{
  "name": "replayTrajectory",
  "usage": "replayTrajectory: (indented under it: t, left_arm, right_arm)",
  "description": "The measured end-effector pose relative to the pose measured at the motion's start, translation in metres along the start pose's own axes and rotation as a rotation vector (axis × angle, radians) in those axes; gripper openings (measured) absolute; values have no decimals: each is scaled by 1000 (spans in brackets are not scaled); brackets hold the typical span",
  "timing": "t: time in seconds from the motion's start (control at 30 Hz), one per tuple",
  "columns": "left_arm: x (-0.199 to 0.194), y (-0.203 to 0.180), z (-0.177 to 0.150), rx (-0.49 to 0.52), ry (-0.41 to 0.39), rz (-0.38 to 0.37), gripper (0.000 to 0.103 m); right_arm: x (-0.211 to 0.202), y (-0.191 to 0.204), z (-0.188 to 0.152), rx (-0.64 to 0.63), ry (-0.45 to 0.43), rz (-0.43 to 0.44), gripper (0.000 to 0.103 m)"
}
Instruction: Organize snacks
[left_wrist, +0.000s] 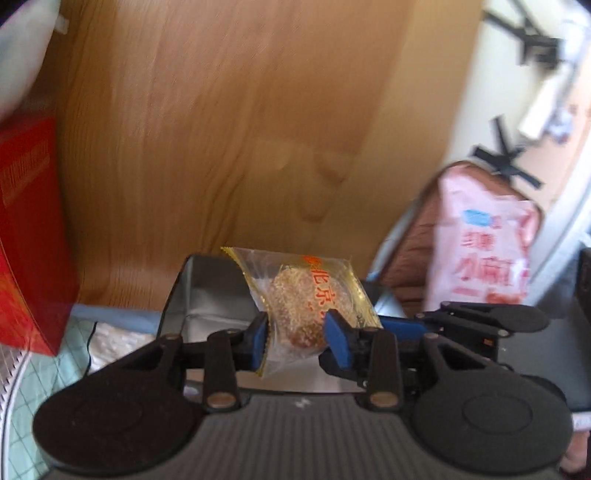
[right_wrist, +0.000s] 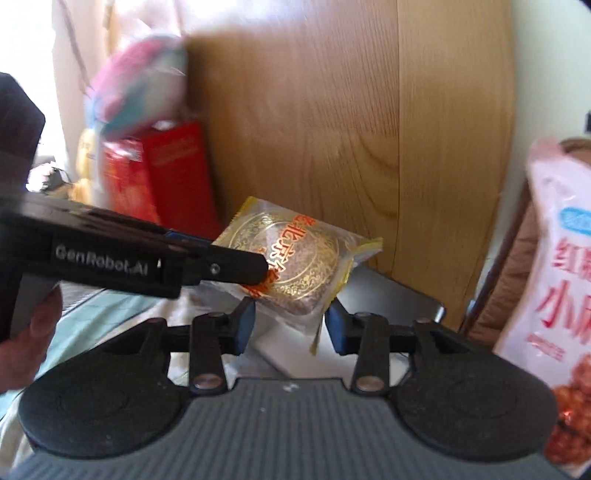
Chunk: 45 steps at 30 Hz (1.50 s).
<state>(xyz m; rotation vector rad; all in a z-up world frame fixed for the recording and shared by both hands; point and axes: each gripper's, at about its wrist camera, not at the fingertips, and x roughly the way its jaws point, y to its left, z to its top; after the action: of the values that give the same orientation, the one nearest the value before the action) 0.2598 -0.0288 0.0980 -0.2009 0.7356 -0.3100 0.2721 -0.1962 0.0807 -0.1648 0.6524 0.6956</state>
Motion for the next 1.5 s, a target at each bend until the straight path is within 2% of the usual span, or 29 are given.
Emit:
replayTrajectory:
  t: [0.07,0.13,0.3,0.37,0.43,0.5,0.57,0.7,0.77,0.97,1.1,1.23,1.37,1.5]
  left_arm:
    - [10,8,-6,-20,24,29,35]
    - [14,10,-10,-27,36,41,38]
    - [-29,24,-28,-52,-45,-26,45]
    - [-53,30,-43,-84,-67,-67,46]
    - [-70,35,-63,-109,-56,-105,46]
    - [-79,35,-85,-124,-37,-147,46]
    - [-80,28,-109,-114,-12,-163,46]
    - [-83,1,-143,-2,3,-71,45]
    - [-88,-3,-157,9,9,-37,40]
    - [-112,11,-191,-27,21,-43,36]
    - [-129,22,-202,-60,-7,-60,36]
    - [-135,34,-198,-142,-29,-30,38]
    - [-140,39,-191,-189,-77,-36,43]
    - [-143,45,-195,-215,-75,-48,44]
  right_arm:
    - [12,3,-4,-21,36,-35,47]
    - [14,8,-6,-33,41,-63,54]
    - [-28,11,-16,-47,-74,-80,58]
    - [-55,8,-30,-1,-127,-23,58]
    - [-78,6,-53,60,-147,49,58]
    - [-84,5,-77,122,-122,102,58]
    - [-77,7,-95,173,-83,111,58]
    - [-57,10,-113,280,-24,123,57]
    - [-49,13,-117,320,14,156,56]
    - [-53,61,-131,185,67,231,55]
    - [-76,68,-149,189,8,250,56]
    - [-90,58,-154,271,-66,198,58]
    - [-76,39,-138,389,-75,216,58]
    - [-55,34,-125,435,-66,190,57]
